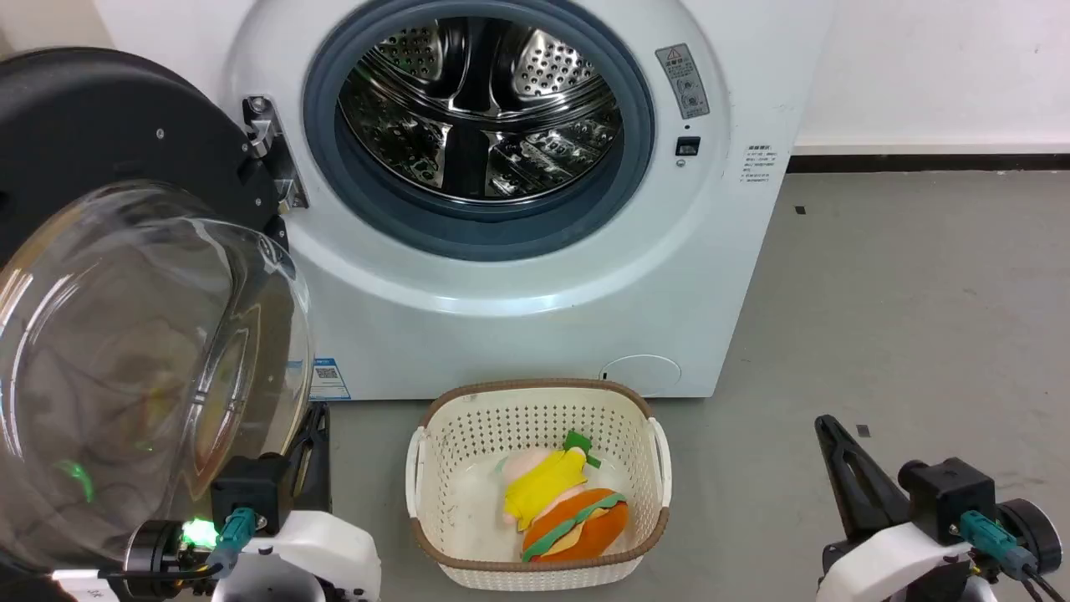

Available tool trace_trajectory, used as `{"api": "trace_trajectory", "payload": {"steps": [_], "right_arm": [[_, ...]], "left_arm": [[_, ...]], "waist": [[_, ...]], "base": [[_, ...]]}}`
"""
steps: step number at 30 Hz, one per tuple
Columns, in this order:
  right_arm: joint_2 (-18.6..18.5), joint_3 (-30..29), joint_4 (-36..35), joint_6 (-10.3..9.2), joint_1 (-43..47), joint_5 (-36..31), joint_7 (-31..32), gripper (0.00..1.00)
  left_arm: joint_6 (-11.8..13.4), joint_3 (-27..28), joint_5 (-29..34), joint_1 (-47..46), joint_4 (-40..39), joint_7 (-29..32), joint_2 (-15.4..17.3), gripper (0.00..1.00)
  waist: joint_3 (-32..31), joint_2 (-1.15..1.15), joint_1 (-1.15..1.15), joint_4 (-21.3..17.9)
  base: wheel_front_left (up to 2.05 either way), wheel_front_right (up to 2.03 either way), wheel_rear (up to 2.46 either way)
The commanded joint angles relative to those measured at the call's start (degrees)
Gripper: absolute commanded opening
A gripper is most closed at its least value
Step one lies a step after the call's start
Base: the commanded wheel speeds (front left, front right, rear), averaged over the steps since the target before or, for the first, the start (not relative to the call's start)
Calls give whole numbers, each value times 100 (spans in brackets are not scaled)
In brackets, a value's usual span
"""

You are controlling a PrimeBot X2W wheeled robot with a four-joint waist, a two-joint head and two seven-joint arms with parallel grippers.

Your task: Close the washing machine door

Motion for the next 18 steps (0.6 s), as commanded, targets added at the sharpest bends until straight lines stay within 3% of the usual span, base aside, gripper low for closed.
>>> {"api": "trace_trajectory", "payload": {"steps": [1,18], "right_arm": [[27,-3,-20,3,-80,-44,3,0],[27,-3,-20,3,-80,-44,3,0]], "left_arm": [[-24,3,15,61,-21,3,1,0],[-24,3,15,61,-21,3,1,0]], "waist": [[0,0,0,0],[0,0,0,0]], "base": [[0,0,0],[0,0,0]]}}
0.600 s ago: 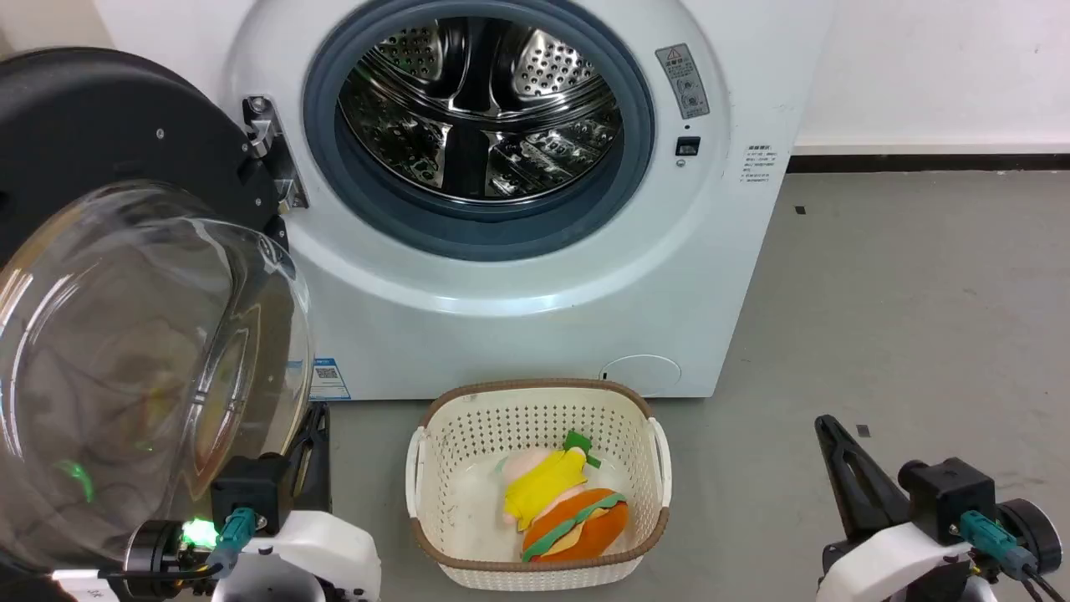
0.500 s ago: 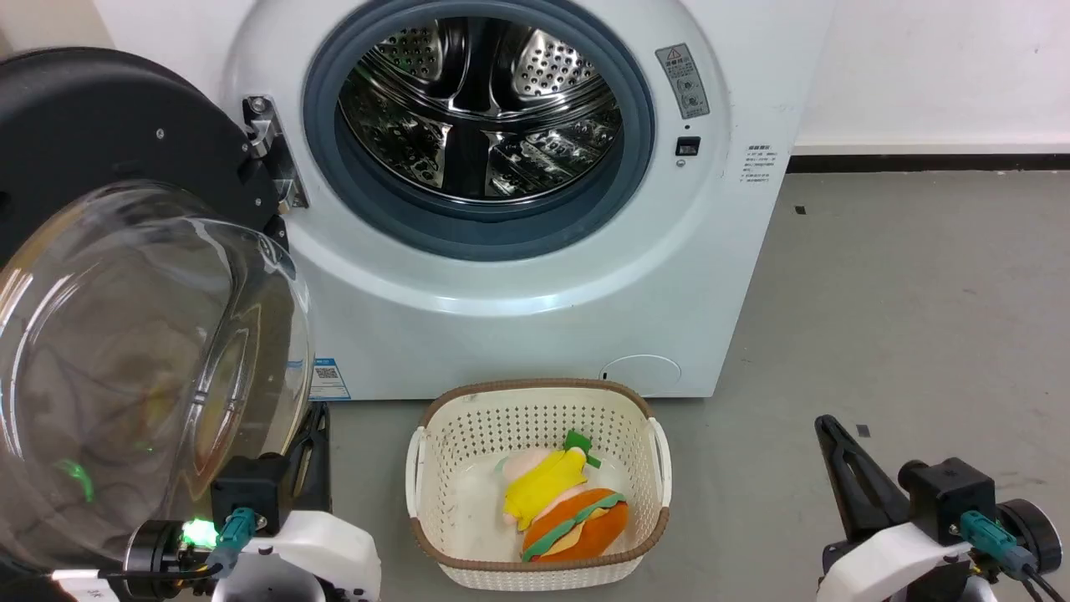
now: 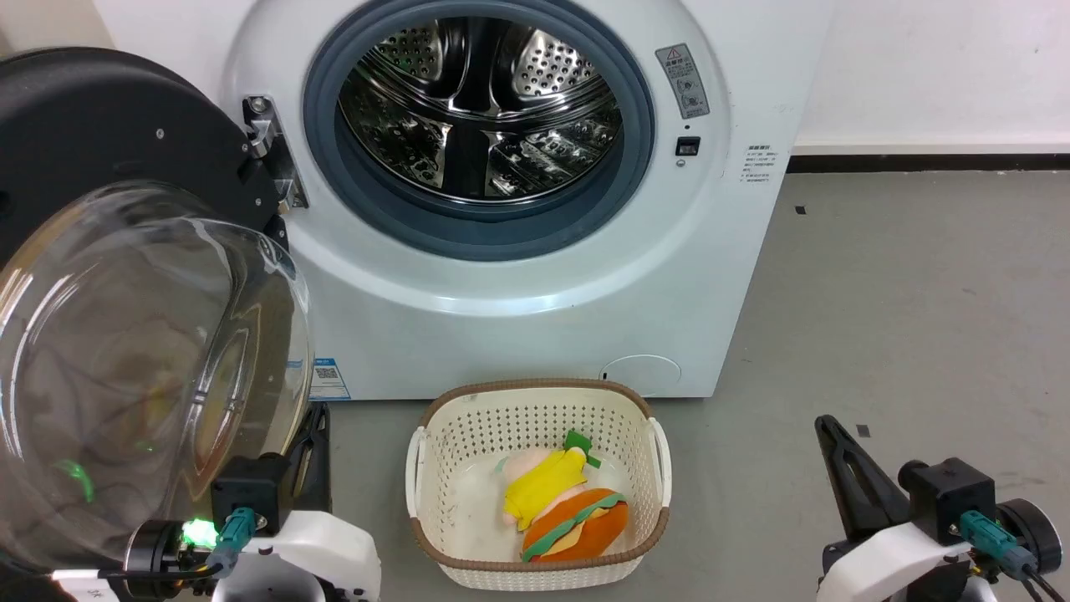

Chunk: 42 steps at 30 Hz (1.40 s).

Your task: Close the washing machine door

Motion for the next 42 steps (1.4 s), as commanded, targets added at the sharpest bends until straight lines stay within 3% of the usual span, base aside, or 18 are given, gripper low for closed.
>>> {"api": "trace_trajectory", "payload": {"steps": [1,6,7,28,42], "right_arm": [[27,-2,-20,3,-80,-44,3,0],[27,-2,-20,3,-80,-44,3,0],[0,1,0,0,0,1,-1,100],[3,-162,-99,1,54,275,-221,100],[6,-299,-180,1,94,460,-389,100]], "left_arm": [[-24,4,15,61,-21,2,1,0],[-24,4,15,61,-21,2,1,0],[1,3,0,0,0,-1,0,100],[244,-121,-45,-47,19,-222,-1,100],[463,-207,13,-122,-146,-389,33,100]], "waist": [[0,0,0,0],[0,0,0,0],[0,0,0,0],[39,0,0,43],[80,0,0,372]], "base": [[0,0,0],[0,0,0],[0,0,0],[0,0,0],[0,0,0]]}}
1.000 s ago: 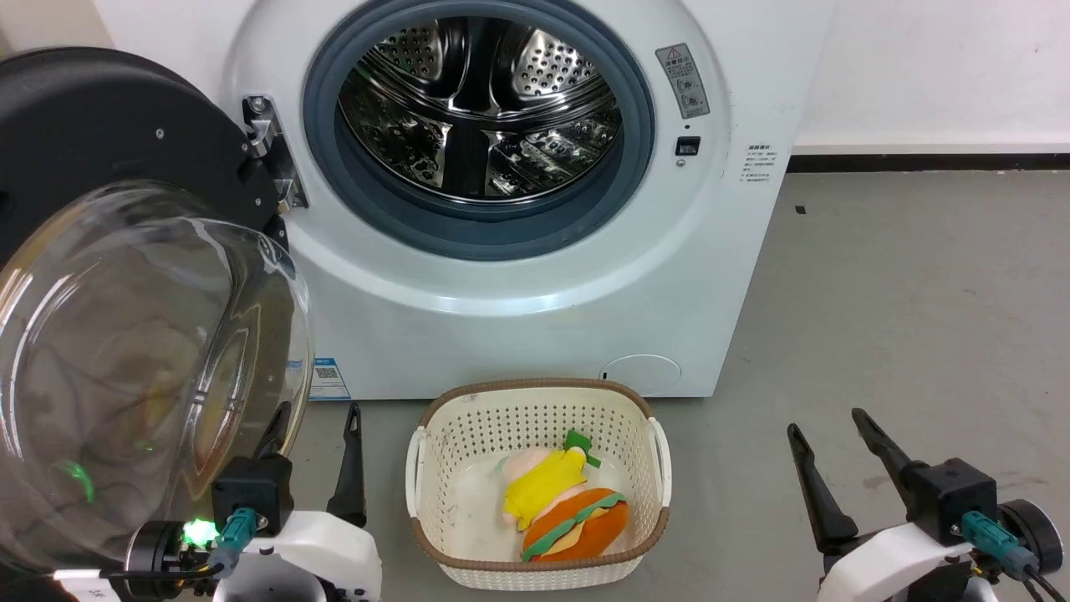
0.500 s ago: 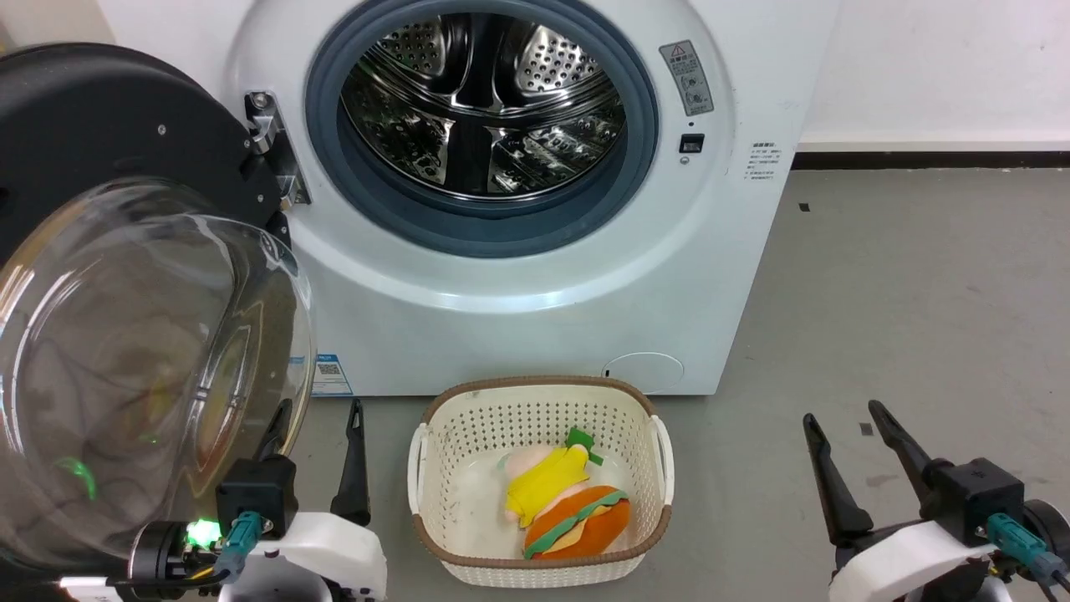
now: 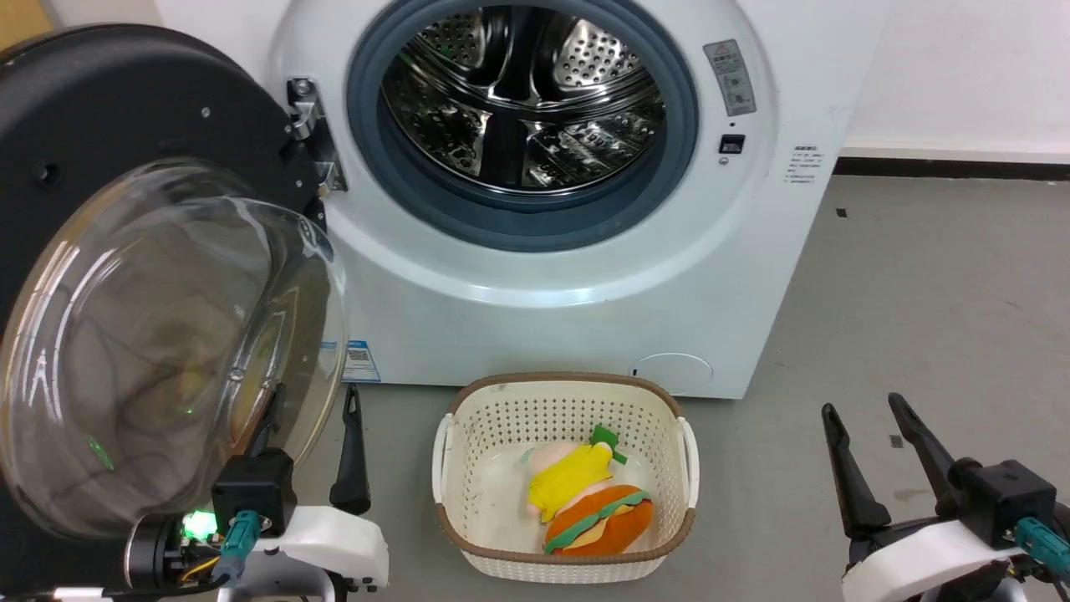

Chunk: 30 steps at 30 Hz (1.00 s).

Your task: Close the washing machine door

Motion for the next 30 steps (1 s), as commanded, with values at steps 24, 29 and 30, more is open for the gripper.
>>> {"api": "trace_trajectory", "payload": {"steps": [24,29,30], "right_arm": [[13,-243,-127,3,105,340,-332,100],[14,-260,-141,3,66,380,-392,100],[14,-268,-143,3,64,392,-404,100]], "left_arm": [[333,228,-178,-189,-897,-324,151,0],[255,602,-317,-326,-1177,-384,167,0],[222,698,-361,-366,-1234,-396,163,0]], "waist": [[109,0,0,1038],[185,0,0,1176],[198,0,0,1203]], "base": [[0,0,0],[0,0,0],[0,0,0]]}}
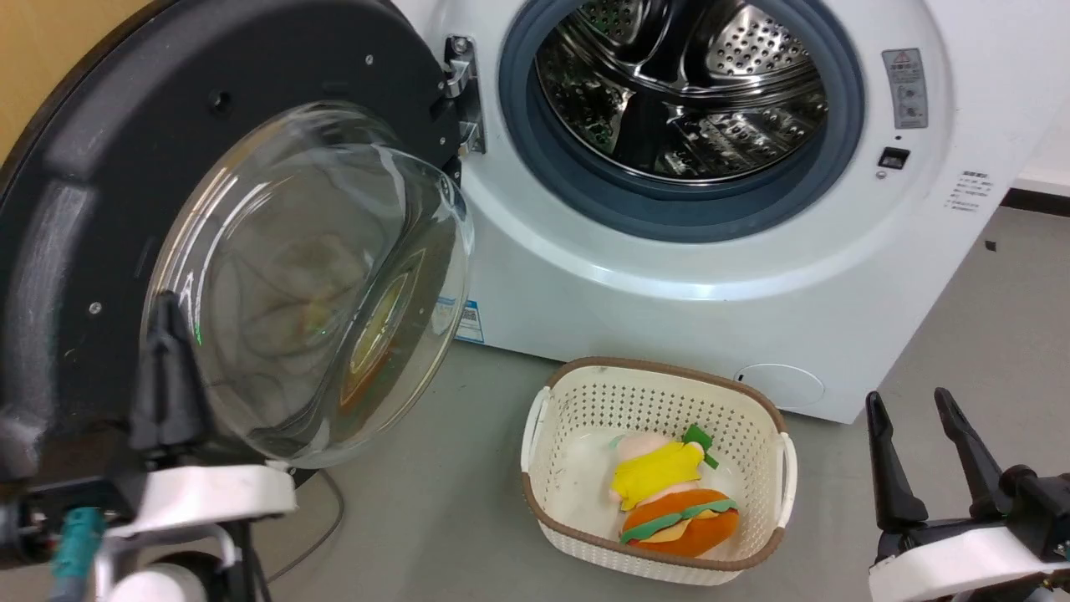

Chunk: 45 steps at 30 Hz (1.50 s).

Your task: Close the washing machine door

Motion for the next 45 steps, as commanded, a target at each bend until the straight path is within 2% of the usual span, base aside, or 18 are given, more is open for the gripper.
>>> {"api": "trace_trajectory", "payload": {"steps": [1,9,16,21,26,31,33,37,45], "right_arm": [[13,-24,-37,2,-16,48,-56,100],[15,-136,-61,2,-15,137,-151,100],[16,-199,-97,2,-83,158,-235,100],[17,-206,-103,2,-141,164,-295,100],[19,-189,-102,2,-202,185,-354,100],[20,-224,-109,3,-221,239,-414,100],[20,-232,-95,3,-208,278,-438,100],[21,-248,-78,3,-186,354,-486,100],[23,-321,-47,3,-158,487,-582,100]], "left_arm": [[-43,115,-40,-128,-107,-54,23,0],[-333,981,-192,-527,-427,-149,76,0],[-760,1971,-503,-1081,-170,-233,134,0],[-1031,2480,-642,-1439,275,-293,272,0],[-1137,2709,-831,-1776,950,-353,528,0],[-1192,2770,-1336,-2149,1766,-361,857,0],[-1207,2808,-1644,-2328,2115,-234,1013,0],[-1234,2707,-2508,-2615,2776,399,1355,0],[-1284,2423,-4339,-2983,3669,2161,1680,0]], "waist": [[34,0,0,51],[201,0,0,265],[408,0,0,463],[528,0,0,602],[638,0,0,737],[715,0,0,871],[732,0,0,922],[755,0,0,1018],[774,0,0,1214]], "base": [[0,0,0],[0,0,0],[0,0,0],[0,0,0],[0,0,0],[0,0,0],[0,0,0],[0,0,0],[0,0,0]]}}
